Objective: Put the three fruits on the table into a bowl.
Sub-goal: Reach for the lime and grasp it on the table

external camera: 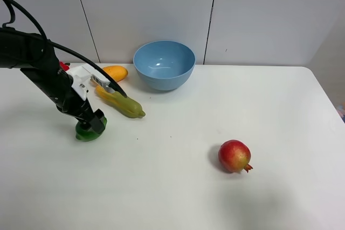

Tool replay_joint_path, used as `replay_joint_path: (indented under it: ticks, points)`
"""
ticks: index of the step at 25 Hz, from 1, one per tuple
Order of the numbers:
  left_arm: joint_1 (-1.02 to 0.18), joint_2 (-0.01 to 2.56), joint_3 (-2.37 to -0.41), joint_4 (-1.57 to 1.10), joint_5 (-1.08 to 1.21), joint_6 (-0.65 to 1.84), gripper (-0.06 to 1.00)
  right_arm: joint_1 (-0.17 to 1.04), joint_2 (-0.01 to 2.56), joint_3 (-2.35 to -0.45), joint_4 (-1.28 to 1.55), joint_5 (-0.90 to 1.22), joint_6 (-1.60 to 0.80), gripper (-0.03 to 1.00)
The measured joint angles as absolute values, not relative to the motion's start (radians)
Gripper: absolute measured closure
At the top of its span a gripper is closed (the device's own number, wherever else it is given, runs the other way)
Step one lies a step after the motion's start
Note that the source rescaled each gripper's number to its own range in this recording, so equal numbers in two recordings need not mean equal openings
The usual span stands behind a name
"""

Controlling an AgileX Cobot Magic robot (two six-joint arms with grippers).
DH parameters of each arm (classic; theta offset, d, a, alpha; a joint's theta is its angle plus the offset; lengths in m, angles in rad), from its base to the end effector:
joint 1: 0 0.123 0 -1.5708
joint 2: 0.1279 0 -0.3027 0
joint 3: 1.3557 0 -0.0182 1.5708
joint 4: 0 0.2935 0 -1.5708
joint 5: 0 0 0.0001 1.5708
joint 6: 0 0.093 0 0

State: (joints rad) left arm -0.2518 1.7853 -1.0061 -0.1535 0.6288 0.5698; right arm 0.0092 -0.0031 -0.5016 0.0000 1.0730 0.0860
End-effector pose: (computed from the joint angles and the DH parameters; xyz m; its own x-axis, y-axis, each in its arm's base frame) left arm 0.3490 -0.0984 0.1452 -0.7292 0.6306 -0.2657 0.6474 0.7615 0.0304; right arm 0.0155 0.0001 0.2964 -0.4618 0.0816 -0.8832 0.0306 0.9966 0.0761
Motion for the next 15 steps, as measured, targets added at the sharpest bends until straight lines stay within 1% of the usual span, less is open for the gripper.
replay_joint_path:
  ticks: [15]
  points:
    - [-0.252, 1.955, -1.007, -0.113, 0.496, 0.573, -0.06, 0.009, -0.003, -0.502, 0.0, 1.073, 0.086, -0.03]
